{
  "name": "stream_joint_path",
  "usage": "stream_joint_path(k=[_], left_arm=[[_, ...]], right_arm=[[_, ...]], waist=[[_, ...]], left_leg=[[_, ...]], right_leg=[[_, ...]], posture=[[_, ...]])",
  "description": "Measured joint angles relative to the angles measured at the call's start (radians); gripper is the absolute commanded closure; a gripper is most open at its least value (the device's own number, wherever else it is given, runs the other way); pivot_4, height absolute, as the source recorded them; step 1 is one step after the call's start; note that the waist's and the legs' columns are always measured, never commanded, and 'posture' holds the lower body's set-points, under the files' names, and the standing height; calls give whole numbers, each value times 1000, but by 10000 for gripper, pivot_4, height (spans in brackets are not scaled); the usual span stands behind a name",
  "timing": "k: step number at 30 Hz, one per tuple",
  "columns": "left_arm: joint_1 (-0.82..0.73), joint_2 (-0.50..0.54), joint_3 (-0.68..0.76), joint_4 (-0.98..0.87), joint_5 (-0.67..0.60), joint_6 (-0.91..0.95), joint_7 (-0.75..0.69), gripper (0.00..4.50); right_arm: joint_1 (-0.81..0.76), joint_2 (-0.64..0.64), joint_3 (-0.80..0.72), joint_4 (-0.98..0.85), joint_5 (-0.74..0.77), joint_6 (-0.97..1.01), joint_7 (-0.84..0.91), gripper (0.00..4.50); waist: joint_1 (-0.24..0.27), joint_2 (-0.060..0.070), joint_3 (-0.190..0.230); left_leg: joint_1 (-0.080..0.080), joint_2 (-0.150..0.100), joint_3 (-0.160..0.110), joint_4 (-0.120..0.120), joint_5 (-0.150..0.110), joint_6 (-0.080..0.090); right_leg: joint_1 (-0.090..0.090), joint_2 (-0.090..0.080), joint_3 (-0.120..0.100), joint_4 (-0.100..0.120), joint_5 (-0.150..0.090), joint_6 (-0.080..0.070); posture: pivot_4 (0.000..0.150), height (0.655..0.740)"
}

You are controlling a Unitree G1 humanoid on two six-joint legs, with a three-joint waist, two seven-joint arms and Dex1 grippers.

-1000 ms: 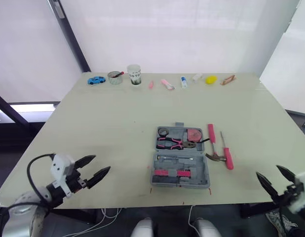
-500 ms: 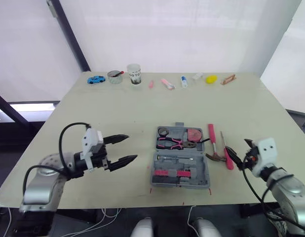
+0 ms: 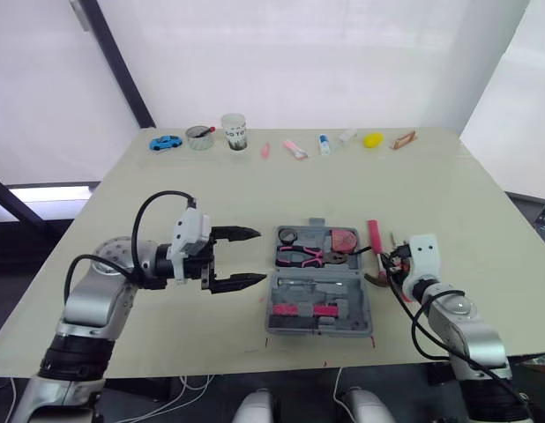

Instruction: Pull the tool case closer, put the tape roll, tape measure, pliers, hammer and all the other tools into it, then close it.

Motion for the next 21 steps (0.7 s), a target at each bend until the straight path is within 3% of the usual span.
stream_joint_path(k=[21], left_arm=[[-87,2,-55,29,5,2,-88,0]], right_arm=[[-111,143,-19,184,-22,73,-136,23159]], waist=[[-4,0,0]], left_leg=[[0,0,0,-1,0,0]], right_leg=[[-1,1,0,0,1,1]], posture=[[1500,7400]])
